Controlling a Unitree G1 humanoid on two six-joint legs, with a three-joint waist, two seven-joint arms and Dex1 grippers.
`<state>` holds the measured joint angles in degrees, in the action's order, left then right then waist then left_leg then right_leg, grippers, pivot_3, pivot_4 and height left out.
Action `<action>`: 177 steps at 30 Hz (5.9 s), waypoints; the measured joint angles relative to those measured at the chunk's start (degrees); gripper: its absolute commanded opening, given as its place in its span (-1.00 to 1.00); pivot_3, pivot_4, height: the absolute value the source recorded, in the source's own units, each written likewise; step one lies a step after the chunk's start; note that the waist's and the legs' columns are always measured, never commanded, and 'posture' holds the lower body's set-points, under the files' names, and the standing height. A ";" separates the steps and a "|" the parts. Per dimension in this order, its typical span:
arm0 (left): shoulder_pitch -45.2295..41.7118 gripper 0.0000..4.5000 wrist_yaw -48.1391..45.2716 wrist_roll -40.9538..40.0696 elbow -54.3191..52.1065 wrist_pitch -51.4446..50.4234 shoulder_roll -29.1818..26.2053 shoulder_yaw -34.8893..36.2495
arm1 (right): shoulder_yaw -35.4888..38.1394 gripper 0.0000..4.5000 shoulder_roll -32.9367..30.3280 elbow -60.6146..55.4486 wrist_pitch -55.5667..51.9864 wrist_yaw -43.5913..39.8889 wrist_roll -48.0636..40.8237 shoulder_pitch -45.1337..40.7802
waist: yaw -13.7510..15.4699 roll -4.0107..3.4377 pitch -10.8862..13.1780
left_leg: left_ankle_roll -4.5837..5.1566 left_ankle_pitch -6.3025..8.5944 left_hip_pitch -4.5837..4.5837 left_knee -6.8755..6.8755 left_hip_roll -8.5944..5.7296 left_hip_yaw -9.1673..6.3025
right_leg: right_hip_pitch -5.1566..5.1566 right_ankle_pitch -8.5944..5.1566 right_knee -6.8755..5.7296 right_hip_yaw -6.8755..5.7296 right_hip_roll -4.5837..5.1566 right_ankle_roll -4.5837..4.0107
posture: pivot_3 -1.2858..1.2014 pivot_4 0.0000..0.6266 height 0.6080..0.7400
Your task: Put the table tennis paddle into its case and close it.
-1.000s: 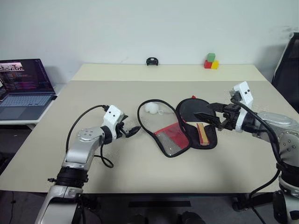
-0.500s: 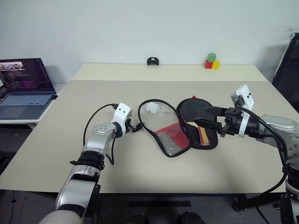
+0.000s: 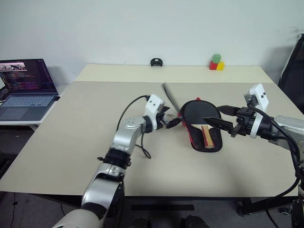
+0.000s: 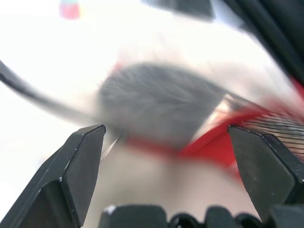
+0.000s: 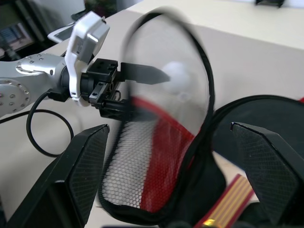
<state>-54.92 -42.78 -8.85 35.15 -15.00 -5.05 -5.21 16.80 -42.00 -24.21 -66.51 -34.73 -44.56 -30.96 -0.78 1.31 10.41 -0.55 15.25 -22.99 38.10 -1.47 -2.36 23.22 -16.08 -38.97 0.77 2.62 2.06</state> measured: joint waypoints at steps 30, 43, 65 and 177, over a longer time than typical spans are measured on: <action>14.62 1.00 -7.80 -8.43 -26.93 -9.39 -12.61 4.21 | -11.53 1.00 4.03 26.94 16.27 4.81 18.19 -0.53 | -0.69 -0.01 0.00 | -0.01 -0.01 0.08 0.03 0.06 0.08 | 0.00 0.00 -0.04 0.12 -0.02 0.01 | 0.03 -0.52 1.00; 16.28 1.00 -3.96 -11.43 -34.31 -13.66 -13.84 5.57 | -13.51 1.00 8.79 53.80 23.38 4.29 25.88 -11.53 | -0.88 -0.01 0.00 | -0.01 -0.01 0.09 0.00 0.08 0.13 | 0.01 0.01 -0.02 0.15 -0.01 0.00 | 0.03 -0.52 1.00; 16.33 1.00 -4.15 -11.45 -34.33 -13.64 -15.81 5.56 | -16.19 -0.01 9.25 50.06 19.91 -4.76 28.64 -10.17 | -1.10 0.01 -0.05 | -0.01 -0.01 0.16 0.01 0.11 0.13 | -0.01 0.02 -0.08 0.17 -0.02 -0.01 | 0.03 -0.52 1.00; 33.24 1.00 -1.98 -16.62 -41.11 -18.33 -29.65 7.00 | -31.76 0.98 18.96 20.34 24.44 -2.92 23.58 3.47 | -0.70 0.24 -0.21 | -0.04 0.05 0.89 -0.25 0.15 -0.26 | -0.89 0.00 0.35 -0.14 -0.02 -0.09 | 0.03 -0.52 1.00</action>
<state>-21.67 -44.77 -25.47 -5.96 -33.32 -34.70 1.79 -14.96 -23.04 -3.87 -42.07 -37.65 -20.99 -27.49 -1.48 1.56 10.19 -0.59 15.30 -22.09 37.85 -1.32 -2.62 22.34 -16.08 -38.63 0.62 2.60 1.97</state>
